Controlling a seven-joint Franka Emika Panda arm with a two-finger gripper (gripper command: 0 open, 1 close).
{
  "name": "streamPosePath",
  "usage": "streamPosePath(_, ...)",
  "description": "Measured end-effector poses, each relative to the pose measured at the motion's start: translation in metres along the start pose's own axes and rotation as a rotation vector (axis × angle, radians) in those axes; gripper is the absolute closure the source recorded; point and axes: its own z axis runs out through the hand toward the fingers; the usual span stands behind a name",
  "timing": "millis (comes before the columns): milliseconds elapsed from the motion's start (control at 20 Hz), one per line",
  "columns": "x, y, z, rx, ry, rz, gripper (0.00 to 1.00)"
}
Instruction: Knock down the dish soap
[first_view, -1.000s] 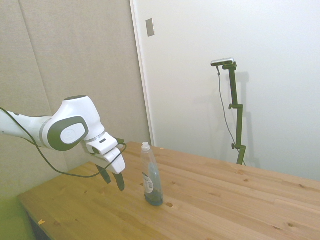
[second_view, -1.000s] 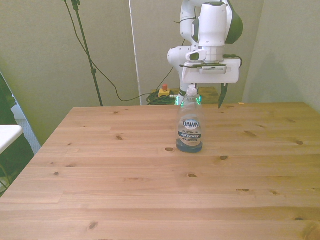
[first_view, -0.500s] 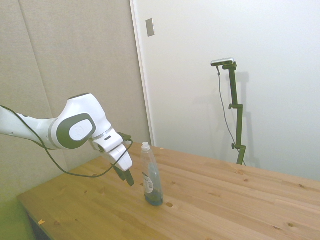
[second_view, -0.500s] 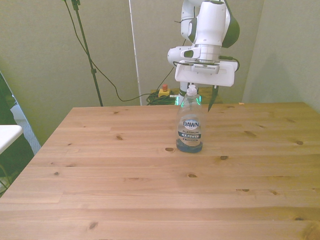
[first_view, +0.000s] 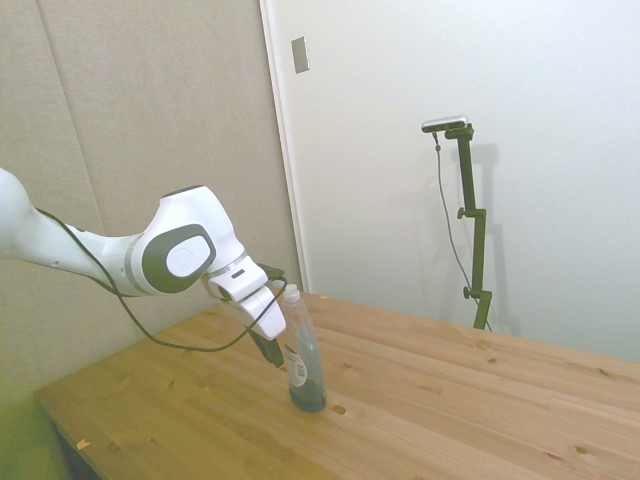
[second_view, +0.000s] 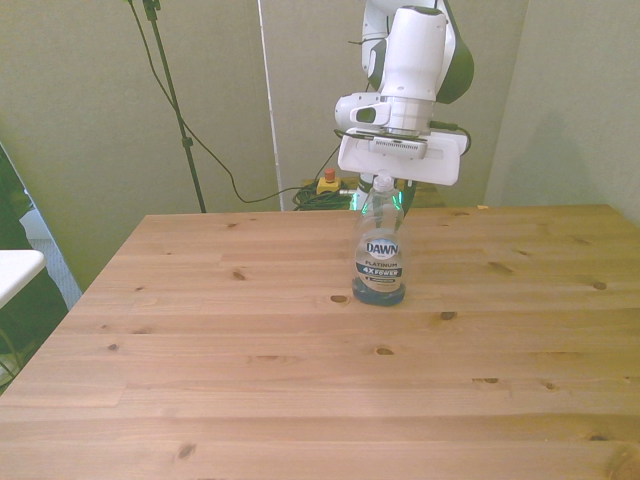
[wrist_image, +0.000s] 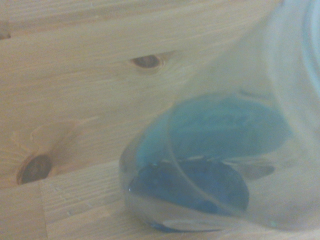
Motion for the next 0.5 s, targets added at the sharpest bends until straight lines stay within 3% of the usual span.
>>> streamPosePath(500,0.071,-0.066,0.024,0.004,0.074,0.051,1.00)
